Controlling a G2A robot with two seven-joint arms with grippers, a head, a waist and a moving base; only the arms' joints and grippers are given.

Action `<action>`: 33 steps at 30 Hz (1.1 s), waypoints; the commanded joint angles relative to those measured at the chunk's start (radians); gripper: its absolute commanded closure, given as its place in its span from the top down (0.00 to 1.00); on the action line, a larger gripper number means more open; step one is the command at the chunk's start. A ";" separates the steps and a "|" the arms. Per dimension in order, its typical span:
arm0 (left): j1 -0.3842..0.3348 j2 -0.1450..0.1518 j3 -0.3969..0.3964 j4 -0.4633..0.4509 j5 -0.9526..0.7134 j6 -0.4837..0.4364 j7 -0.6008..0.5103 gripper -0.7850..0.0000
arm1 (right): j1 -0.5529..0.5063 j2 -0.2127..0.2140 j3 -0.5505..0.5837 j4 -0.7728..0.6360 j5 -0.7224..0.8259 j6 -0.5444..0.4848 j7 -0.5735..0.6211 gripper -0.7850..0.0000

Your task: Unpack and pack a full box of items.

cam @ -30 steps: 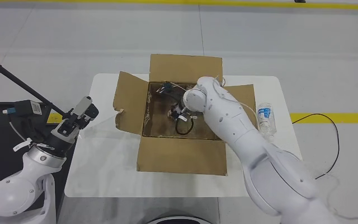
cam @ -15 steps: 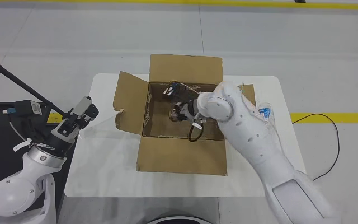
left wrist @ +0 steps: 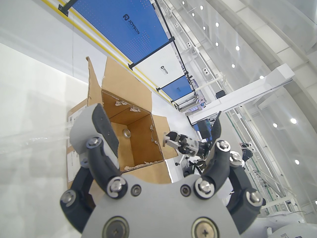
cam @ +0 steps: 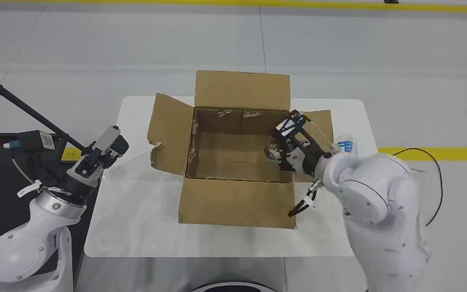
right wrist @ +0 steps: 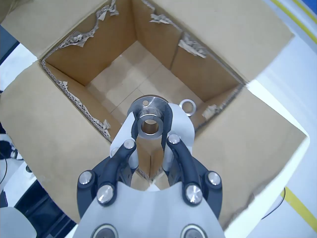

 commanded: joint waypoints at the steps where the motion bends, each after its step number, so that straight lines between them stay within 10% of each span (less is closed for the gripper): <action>1: 0.000 0.000 0.000 0.000 0.000 0.000 0.000 1.00 | -0.063 0.008 0.076 -0.092 -0.010 0.022 0.008 0.00; 18: 0.000 0.000 0.000 0.000 0.000 0.000 0.000 1.00 | -0.379 0.039 0.436 -0.225 -0.050 0.224 0.043 0.00; 33: 0.000 0.000 0.000 0.000 0.000 0.000 0.000 1.00 | -0.358 0.054 0.484 0.112 -0.056 0.340 0.002 0.00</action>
